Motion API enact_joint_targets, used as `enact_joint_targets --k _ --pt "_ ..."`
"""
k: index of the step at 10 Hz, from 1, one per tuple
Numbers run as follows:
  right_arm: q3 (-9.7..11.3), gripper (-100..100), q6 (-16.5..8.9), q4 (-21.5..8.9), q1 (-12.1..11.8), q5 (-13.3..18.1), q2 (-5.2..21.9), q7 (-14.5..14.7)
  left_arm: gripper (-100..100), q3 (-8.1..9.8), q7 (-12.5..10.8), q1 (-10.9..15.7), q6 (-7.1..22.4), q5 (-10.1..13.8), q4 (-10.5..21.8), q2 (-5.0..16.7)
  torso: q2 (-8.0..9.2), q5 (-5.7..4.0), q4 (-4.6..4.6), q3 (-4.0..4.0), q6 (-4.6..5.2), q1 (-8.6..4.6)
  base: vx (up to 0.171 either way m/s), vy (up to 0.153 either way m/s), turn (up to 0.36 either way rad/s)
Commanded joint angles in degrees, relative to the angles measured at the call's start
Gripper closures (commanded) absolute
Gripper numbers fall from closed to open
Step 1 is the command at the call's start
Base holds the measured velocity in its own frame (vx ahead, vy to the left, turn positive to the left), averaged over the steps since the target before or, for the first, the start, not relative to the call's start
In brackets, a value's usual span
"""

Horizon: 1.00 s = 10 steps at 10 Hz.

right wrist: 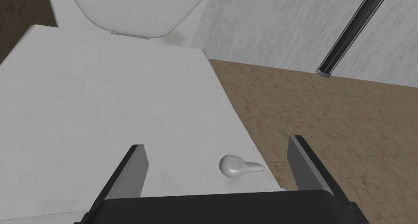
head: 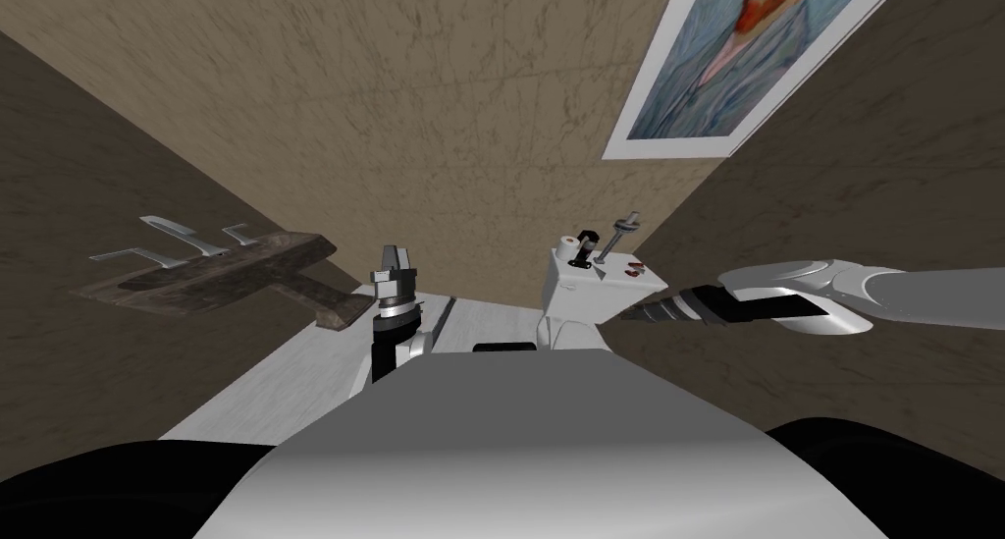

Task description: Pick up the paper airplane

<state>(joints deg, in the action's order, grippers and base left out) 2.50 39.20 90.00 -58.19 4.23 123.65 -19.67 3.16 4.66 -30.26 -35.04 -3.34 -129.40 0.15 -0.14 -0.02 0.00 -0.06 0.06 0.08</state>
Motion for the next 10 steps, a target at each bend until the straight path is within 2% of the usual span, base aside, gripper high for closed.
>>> enact_joint_targets --k 1,5,10 --pt "0.04 -100 -0.45 -0.01 0.31 0.17 0.28 0.0 0 0.0 0.0 0.0 0.0 0.0 0.0 0.0 0.0 0.0 0.0 0.0 0.0 0.0 0.052 0.0 0.001" --pt "-0.63 -100 -2.14 -0.82 0.78 0.81 1.49 -1.02 0 0.0 0.0 -0.01 0.0 0.0 0.0 0.0 -0.22 -0.01 -0.06 -0.13 -0.01 -0.01 0.077 -0.001 0.021" --pt "-1.08 -100 -3.3 -1.38 1.11 1.26 2.31 -1.76 0 0.0 0.0 0.0 0.0 0.0 0.0 0.0 -0.07 -0.01 -0.03 -0.05 0.0 -0.01 0.041 0.0 0.012"
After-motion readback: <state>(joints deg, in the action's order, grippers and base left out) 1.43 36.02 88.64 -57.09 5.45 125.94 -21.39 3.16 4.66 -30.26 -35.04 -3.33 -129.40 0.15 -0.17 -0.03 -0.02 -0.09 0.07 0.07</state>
